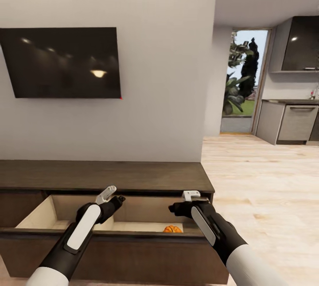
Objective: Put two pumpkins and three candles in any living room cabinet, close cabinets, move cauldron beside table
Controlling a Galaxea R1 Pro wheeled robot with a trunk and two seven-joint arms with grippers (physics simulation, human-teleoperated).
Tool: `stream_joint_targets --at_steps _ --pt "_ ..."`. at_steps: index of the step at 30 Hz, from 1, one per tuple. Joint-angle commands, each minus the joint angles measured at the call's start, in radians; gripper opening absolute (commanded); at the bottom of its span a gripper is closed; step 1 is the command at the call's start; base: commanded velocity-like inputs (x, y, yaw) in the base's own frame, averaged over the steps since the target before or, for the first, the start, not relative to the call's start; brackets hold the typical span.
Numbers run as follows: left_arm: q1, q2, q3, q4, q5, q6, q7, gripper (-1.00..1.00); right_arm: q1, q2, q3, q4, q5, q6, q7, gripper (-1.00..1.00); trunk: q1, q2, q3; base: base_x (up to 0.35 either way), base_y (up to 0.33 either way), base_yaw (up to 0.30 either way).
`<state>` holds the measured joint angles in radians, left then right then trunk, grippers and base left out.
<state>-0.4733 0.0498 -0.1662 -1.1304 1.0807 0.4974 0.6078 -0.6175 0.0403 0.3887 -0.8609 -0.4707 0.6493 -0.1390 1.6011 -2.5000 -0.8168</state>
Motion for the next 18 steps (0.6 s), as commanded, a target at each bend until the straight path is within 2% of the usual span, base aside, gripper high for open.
stream_joint_targets --at_steps 1,7,18 --pt "-0.001 0.001 -0.003 -0.002 0.008 0.000 0.009 1.00 -0.001 0.000 0.002 -0.001 -0.011 0.003 -0.010 1.00 -0.001 0.000 0.003 -0.011 0.000 0.000" --pt "-0.001 0.000 -0.003 -0.002 0.008 0.000 0.009 1.00 -0.001 0.000 0.002 -0.001 -0.011 0.003 -0.010 1.00 -0.020 0.035 0.022 -0.085 0.015 0.000" --pt "-0.001 -0.002 -0.004 -0.002 0.008 0.000 0.009 1.00 -0.001 0.000 0.002 -0.001 -0.011 0.003 -0.010 1.00 -0.062 0.112 0.057 -0.311 0.087 0.000"
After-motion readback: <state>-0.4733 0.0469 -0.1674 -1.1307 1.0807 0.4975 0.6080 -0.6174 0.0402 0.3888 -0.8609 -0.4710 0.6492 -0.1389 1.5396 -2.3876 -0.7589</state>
